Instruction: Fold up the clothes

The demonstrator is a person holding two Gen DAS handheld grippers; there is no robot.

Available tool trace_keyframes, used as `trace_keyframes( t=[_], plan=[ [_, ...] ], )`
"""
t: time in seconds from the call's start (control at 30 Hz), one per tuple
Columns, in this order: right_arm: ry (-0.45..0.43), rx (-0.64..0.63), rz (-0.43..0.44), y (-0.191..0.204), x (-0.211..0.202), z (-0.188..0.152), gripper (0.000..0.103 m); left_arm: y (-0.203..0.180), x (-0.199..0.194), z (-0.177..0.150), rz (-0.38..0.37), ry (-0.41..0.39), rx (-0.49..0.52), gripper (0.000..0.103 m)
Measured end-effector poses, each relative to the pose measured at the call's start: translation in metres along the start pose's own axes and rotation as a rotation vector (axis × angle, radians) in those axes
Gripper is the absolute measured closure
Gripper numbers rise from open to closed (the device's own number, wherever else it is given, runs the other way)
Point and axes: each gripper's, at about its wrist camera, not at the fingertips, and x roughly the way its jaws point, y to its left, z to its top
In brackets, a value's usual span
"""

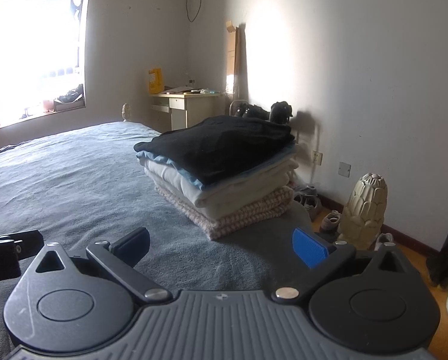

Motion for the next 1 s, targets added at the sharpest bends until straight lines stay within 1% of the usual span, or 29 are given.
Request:
trace_keyframes(
  t=[0.23,0.37,0.63,1.0],
  plan=[
    [0.029,0.024,0.011,-0.002,-0.001,-0.001,0.000,-0.003,-0.005,0.002,0.030,-0.027,0.023,0.000],
    [0.047,0.044,0.006,-0.004,-0.003,-0.003,0.000,-0.004,-0.005,0.002,0.033,-0.018,0.026,0.000],
    [0.060,0.034,-0.015,-0.006,-0.008,-0.007,0.000,-0.006,-0.006,0.002,0.037,-0.002,0.031,0.000],
    [0.050,0.015,-0.036,-0.007,-0.013,-0.005,0.000,-0.011,-0.009,0.005,0.025,-0.005,0.039,0.000]
  ],
)
